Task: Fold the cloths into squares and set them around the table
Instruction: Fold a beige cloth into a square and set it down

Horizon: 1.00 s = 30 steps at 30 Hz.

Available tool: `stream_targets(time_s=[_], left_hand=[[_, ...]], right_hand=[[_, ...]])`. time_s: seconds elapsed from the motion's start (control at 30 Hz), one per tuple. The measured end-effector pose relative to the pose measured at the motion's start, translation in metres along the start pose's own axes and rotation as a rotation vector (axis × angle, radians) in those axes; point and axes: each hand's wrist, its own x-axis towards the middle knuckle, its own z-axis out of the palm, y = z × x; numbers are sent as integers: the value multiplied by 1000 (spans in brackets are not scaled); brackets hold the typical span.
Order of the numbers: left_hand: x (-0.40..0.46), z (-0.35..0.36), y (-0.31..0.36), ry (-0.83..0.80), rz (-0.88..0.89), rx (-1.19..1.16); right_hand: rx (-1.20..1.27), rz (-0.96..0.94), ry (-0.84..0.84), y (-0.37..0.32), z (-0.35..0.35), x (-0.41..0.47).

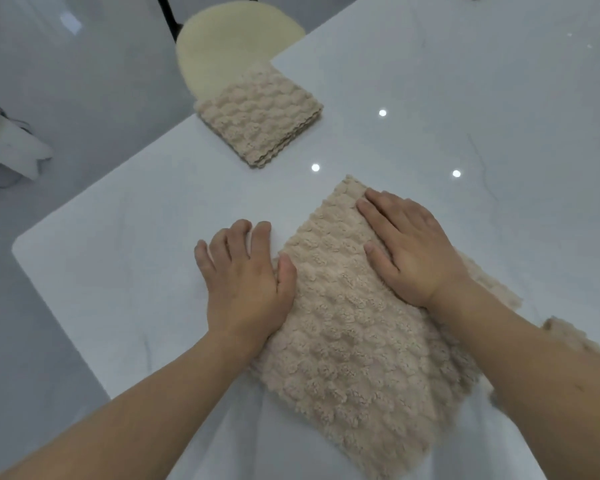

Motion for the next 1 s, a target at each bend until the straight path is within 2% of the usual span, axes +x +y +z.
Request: stream_targets(time_s=[0.33, 0.5, 0.53, 0.63, 0.7, 0.87, 1.0], left_hand=[[4, 5, -3, -25, 38, -8], [4, 6, -5, -11, 59, -10], [4, 6, -5, -14, 59, -11], [3, 5, -6, -35, 78, -33], [4, 3, -6, -58, 98, -60], [0, -6, -13, -176, 200, -193], [31, -18, -5, -261, 323, -259]], right_hand=[[68, 17, 44, -2, 2, 4], [510, 404, 209, -44, -7, 35], [488, 427, 196, -52, -9, 43], [386, 472, -14, -58, -22, 54], [571, 545, -60, -53, -38, 51], [1078, 701, 195, -48, -67, 13], [1201, 752, 354, -39, -90, -10]])
